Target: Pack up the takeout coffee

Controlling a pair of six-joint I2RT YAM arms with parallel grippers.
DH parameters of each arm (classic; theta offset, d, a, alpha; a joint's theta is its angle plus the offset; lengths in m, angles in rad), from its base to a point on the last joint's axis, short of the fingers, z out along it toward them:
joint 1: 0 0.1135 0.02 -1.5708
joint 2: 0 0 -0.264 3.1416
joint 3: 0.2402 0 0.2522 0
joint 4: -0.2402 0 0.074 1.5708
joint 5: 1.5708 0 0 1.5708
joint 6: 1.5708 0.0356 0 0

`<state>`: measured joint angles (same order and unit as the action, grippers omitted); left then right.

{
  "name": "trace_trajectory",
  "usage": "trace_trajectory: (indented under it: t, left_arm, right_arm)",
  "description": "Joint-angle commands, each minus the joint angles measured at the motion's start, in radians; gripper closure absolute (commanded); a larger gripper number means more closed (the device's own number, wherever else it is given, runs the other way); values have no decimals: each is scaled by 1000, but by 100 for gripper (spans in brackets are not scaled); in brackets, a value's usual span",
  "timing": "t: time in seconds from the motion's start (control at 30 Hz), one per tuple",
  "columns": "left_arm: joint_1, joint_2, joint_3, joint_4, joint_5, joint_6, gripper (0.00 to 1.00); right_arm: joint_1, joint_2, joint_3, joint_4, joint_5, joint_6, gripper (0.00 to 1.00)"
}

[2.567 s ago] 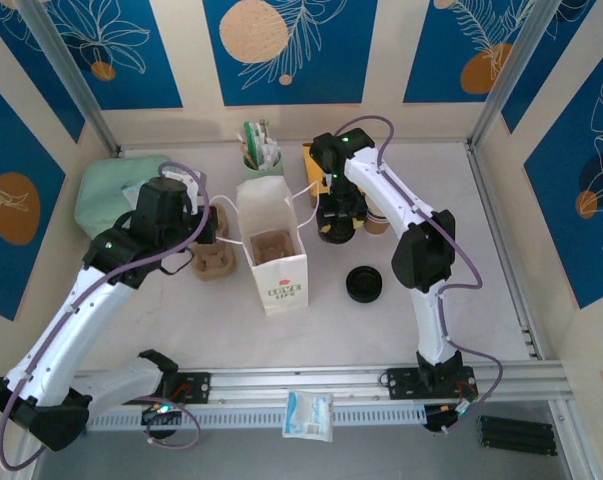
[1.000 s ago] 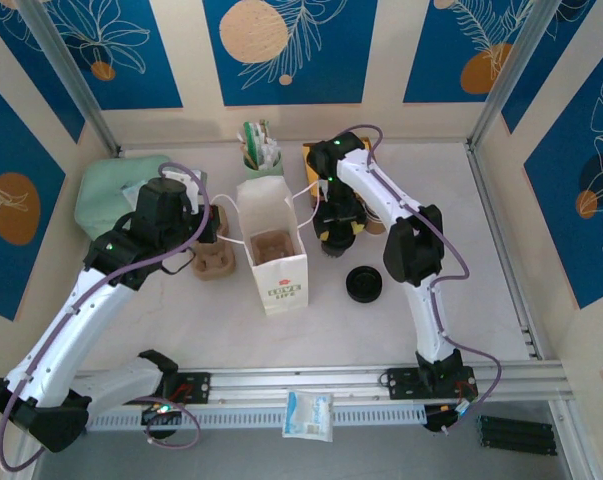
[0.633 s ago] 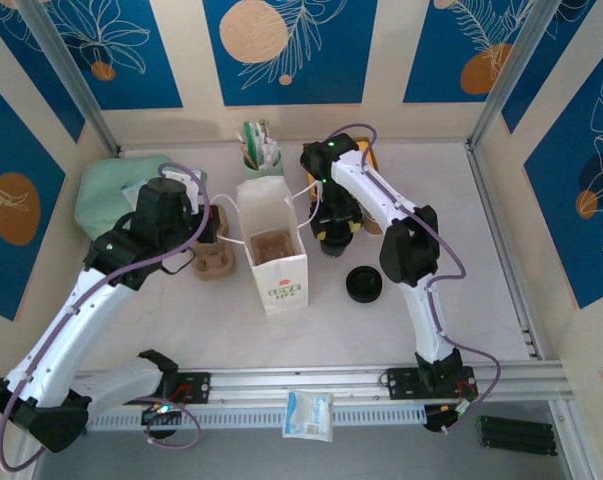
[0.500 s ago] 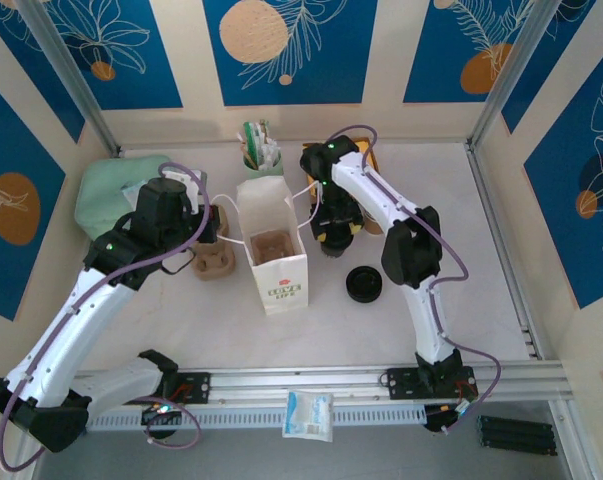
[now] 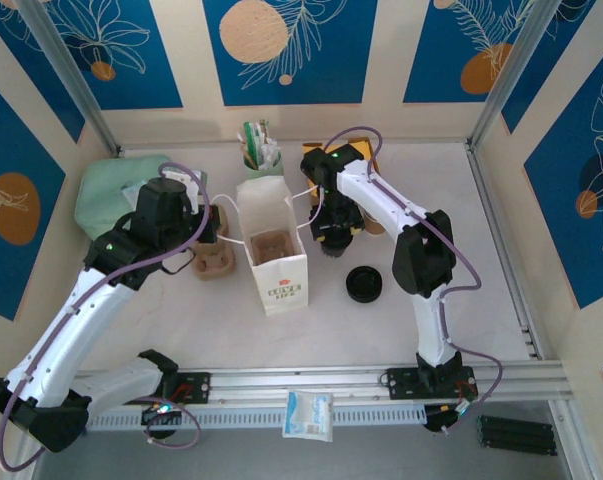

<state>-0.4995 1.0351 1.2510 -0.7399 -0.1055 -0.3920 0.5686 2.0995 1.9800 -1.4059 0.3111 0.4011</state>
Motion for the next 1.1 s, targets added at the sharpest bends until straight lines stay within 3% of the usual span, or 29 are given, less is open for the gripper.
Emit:
trace_trajectory:
  t: [0.0,1.07]
  left_arm:
    - [9,-13,10,0,-1,-7,97]
    - [10,-13,22,-16,-3,-5,97]
  right_arm:
    - [1,30,-24,24,23,18,25]
    - [4,-18,-138,150,42,35,27]
